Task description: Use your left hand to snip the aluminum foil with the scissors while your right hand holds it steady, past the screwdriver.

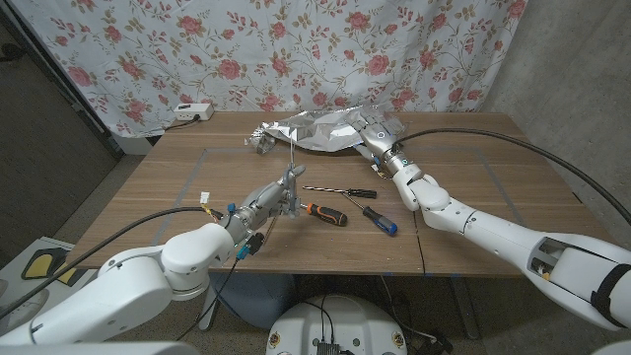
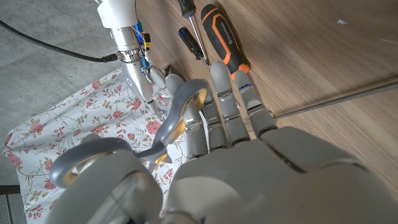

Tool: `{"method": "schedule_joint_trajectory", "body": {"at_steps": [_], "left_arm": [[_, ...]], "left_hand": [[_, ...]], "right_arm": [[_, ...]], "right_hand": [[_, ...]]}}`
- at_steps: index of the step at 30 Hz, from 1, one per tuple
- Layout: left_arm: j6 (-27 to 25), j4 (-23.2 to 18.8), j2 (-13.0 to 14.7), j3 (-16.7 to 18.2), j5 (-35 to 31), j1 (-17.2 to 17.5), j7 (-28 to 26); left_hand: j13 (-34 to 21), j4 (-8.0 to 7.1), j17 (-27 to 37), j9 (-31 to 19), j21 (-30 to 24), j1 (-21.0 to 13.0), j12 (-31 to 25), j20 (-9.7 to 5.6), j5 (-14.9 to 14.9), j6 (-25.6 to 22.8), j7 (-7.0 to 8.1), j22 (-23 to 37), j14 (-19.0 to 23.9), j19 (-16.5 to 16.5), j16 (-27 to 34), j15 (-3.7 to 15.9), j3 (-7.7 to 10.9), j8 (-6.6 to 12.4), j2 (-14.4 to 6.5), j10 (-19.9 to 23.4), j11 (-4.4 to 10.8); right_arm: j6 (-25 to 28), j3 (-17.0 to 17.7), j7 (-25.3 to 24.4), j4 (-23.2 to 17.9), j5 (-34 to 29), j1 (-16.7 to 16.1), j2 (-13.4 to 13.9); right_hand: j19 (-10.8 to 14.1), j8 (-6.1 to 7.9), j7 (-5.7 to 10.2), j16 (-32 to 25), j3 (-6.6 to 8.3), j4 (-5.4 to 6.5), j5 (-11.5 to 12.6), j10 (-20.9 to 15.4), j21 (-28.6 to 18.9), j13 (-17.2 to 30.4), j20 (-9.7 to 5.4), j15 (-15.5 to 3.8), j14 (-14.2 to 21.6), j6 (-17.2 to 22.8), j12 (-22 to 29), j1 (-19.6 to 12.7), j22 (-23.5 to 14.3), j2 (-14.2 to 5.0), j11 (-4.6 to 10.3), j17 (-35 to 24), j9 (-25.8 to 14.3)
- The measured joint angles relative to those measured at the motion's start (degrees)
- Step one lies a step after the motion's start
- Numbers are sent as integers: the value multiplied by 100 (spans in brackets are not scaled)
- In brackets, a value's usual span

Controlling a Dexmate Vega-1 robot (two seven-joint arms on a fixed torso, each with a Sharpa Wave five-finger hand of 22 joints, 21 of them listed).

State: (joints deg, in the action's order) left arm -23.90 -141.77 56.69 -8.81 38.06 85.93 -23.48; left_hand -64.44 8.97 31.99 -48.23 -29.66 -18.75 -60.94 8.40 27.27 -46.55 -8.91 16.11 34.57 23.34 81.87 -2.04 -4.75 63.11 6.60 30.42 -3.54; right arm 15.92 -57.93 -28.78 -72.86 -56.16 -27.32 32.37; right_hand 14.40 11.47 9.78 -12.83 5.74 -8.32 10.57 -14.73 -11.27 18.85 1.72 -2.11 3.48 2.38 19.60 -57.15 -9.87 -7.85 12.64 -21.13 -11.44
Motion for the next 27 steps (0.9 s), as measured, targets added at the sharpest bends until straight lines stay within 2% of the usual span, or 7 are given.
{"method": "schedule_joint_trajectory", "body": {"at_steps": [3, 10, 14, 18, 20, 23, 27], "left_arm": [[4, -4, -1, 9, 0, 18, -8], [5, -6, -13, 18, -1, 30, -17], [-1, -7, -20, 18, 0, 25, -17], [-27, -2, -25, 13, 7, -14, -8], [-41, 8, -26, 4, 15, -28, 1], [-51, 30, -31, -18, 26, -64, 13], [-66, 68, -37, -65, 42, -126, 42]], "left_hand": [[1, -24, 60, 1, 0, 0, 0, 0, 0, -1, 0, 0, 0, 0, 36, 0, 24, 0, 0, 0, 0], [3, -24, 66, -8, -1, 0, 0, 0, 0, -1, 1, 0, 1, 0, 44, 0, 24, -44, 0, 0, 0], [47, -39, 45, 2, -1, -3, 0, 0, 0, -2, 2, 0, 1, 0, 44, 0, 39, -66, 4, 0, 0], [126, -39, 12, 24, 21, -31, 0, 0, -44, -3, 2, -1, -31, 0, 44, -32, 39, -90, 31, 0, 0], [130, -39, -6, 24, 21, -31, 0, 0, -44, -3, 3, -1, -31, 0, 44, -32, 39, -106, 31, 0, 0], [130, -39, -15, 23, 21, -31, 0, 0, -44, -13, 12, -1, -31, 0, 44, -32, 39, -111, 32, 0, 0], [130, -71, -15, 23, 21, -31, 0, 0, -44, -13, 13, -1, -31, 0, 44, -32, 71, -111, 32, 0, 0]], "right_arm": [[31, -46, 55, 59, -17, 51, -9], [115, -162, 159, 222, -43, 157, -44], [157, -231, 186, 319, -62, 213, -76], [197, -296, 185, 459, -66, 269, -122], [212, -331, 171, 534, -66, 295, -152], [264, -384, 99, 630, -72, 328, -184], [325, -453, -53, 775, -84, 373, -244]], "right_hand": [[-8, -10, 38, 0, -67, 66, -1, 0, 0, 0, -69, 0, -62, -89, -58, 78, 0, 79, 0, 15, 0], [-31, -49, -20, 0, -67, 67, -1, 79, 0, -23, -94, 25, -135, -226, -169, 105, 0, 105, 9, 54, 0], [237, -49, -56, -32, -67, 67, -1, 127, -91, -49, -361, 8, -152, -262, -289, 105, -36, 105, -3, 95, -1], [309, -49, -56, -54, -64, 65, -1, 127, -109, -79, -427, 8, -151, -262, -332, 102, -63, 102, -3, 121, -1], [309, -42, -47, -54, 14, 17, -1, 127, -109, -79, -427, 8, -152, -265, -351, -2, -68, -2, -3, 127, 11], [285, -21, 60, -54, 155, -28, 0, 127, -109, -79, -405, 8, -151, -227, -373, -208, -68, -133, -3, 147, 27], [285, 4, 132, -96, 260, -69, 0, 51, -109, -79, -405, 7, -109, -154, -380, -388, -67, -192, 10, 147, 27]]}}
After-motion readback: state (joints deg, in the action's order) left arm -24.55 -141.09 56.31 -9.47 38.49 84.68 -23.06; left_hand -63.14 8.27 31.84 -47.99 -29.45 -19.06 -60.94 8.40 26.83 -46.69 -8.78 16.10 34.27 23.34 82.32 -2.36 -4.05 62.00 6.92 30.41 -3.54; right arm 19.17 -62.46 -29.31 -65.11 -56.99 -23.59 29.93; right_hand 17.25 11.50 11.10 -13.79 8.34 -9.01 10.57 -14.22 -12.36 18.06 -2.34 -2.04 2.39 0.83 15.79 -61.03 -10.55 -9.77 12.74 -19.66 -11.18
